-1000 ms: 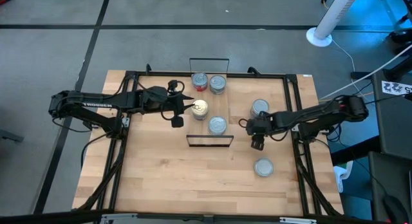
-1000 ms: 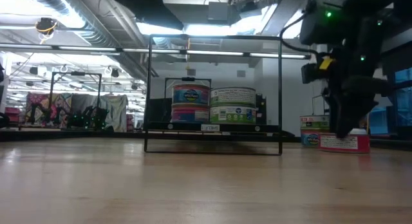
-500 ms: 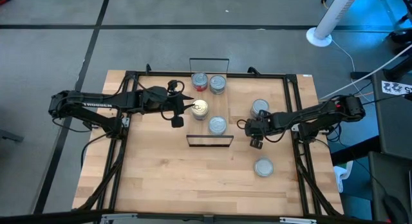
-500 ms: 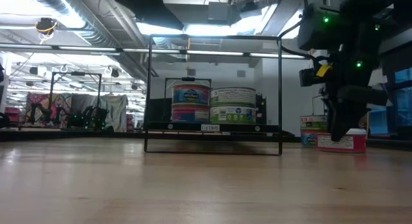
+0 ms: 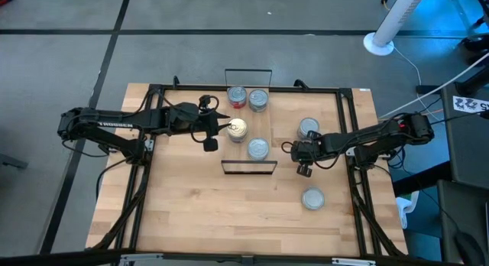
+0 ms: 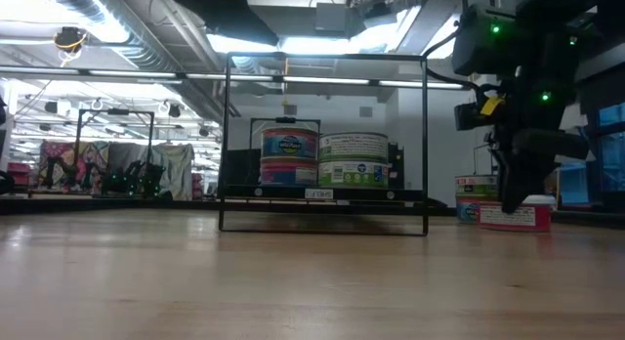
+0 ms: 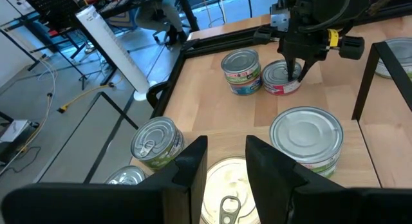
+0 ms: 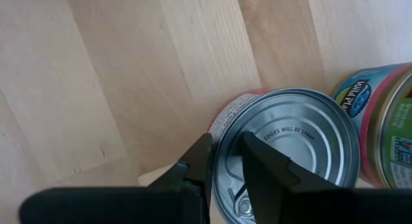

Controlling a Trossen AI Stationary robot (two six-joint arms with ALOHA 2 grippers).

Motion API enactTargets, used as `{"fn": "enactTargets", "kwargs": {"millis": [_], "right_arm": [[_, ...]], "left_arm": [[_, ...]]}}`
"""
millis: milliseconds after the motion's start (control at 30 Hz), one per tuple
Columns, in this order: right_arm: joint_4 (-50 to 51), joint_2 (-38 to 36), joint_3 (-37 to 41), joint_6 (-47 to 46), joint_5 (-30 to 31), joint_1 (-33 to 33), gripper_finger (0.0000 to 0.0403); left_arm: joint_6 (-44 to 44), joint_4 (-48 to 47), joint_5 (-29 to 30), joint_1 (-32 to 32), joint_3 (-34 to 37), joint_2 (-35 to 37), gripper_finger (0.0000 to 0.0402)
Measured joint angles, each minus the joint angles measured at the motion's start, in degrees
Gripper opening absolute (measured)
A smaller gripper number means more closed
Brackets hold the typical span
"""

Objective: Stack canned seafood by type on shelf
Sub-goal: Stack the red tuna can on top of the other red tuna can on the shelf

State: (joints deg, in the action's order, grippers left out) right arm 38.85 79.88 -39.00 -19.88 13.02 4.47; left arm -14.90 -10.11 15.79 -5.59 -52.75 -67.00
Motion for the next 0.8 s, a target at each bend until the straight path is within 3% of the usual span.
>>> {"fn": "enactTargets", "kwargs": {"millis": [567, 800], "right_arm": [[0.05, 0.13, -0.72, 0.02, -1.20, -0.01, 0.0072], [-0.02, 0.33, -2.90, 0.04, -2.97, 0.00, 0.0018]], "left_arm": [[0.00, 0.00, -0.01, 0.00, 0.00, 0.00, 0.0102], [-0.01, -0.01, 0.00, -0.02, 0.00, 0.00, 0.0102]]}}
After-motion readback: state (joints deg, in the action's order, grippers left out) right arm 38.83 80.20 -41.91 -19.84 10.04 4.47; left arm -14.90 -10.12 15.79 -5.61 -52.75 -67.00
